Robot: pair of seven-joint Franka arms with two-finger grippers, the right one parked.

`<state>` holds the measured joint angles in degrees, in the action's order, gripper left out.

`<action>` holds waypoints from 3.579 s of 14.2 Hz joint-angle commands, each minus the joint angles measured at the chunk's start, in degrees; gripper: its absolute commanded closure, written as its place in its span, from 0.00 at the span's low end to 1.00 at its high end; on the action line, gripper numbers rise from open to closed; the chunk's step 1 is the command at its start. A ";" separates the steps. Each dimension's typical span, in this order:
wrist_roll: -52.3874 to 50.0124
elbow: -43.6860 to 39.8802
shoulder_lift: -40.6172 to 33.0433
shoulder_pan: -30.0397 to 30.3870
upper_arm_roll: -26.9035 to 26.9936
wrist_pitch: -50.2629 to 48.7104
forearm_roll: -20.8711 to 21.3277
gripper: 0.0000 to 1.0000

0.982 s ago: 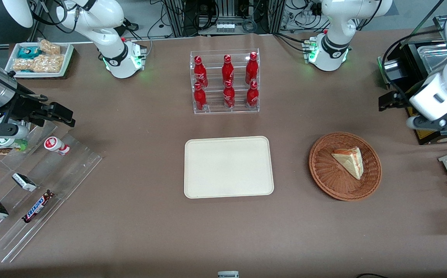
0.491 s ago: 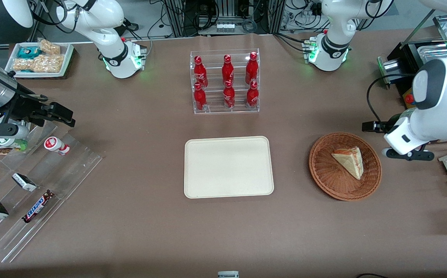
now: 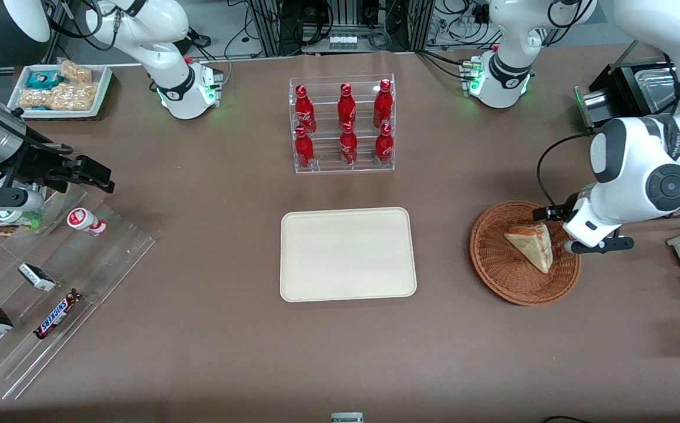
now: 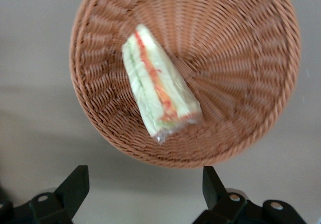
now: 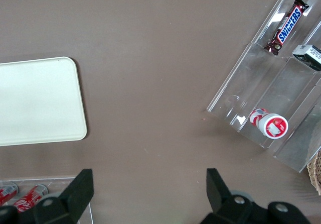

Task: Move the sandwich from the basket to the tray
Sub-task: 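Move the left gripper down over the wrapped sandwich in the wicker basket, then close the left gripper on the sandwich's wrapped edge, then lift the sandwich and carry it over the cream tray, then lower the sandwich onto the tray and open the left gripper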

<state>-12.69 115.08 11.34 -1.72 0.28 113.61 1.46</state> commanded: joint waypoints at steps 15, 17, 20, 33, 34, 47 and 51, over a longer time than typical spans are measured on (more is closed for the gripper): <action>-48.56 7.01 7.73 0.31 -0.46 24.38 0.30 0.92; -50.15 5.34 8.61 -0.13 -0.46 24.12 0.39 0.94; -50.86 -3.15 7.65 -1.09 -1.16 13.62 0.30 0.94; -42.69 -22.71 17.84 -31.22 -2.39 10.55 -0.58 0.92; -42.69 -22.79 19.15 -32.90 -2.39 12.75 -0.49 0.92; -42.77 -22.97 27.95 -41.44 -2.21 26.14 0.30 0.00; -44.09 -25.87 25.50 -41.09 -1.86 24.65 0.39 0.00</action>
<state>-56.00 90.98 38.60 -42.56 -2.36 139.91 1.36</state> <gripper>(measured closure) 0.379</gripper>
